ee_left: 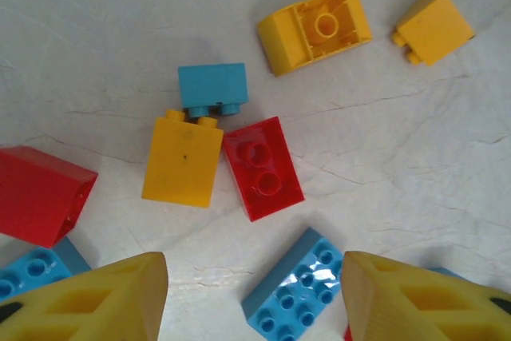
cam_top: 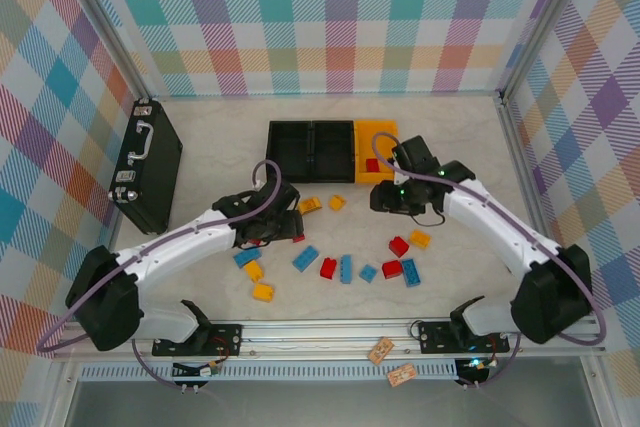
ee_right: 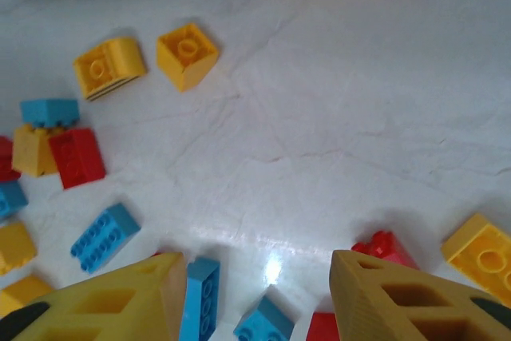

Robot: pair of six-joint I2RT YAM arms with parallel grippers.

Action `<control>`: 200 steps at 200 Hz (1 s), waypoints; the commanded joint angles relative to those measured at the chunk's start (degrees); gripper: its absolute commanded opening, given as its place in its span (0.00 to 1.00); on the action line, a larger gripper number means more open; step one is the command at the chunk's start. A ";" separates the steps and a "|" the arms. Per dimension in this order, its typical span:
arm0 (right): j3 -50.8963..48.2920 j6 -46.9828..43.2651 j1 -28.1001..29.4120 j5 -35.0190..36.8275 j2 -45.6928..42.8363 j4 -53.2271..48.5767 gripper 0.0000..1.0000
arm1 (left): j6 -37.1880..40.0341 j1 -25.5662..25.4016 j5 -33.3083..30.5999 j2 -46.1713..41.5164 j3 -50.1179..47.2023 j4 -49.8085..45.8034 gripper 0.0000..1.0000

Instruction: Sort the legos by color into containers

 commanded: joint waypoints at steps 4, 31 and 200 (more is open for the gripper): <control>-3.80 2.38 1.45 -2.25 -3.70 3.11 0.50 | 4.82 2.95 1.57 4.04 2.61 -3.95 0.56; -6.58 4.16 2.82 -2.53 -4.96 3.85 0.50 | 7.12 4.53 1.37 8.81 4.02 -4.59 0.56; -7.64 6.24 4.63 -2.81 -3.44 5.32 0.50 | 11.14 8.11 2.81 18.00 4.25 -0.19 0.42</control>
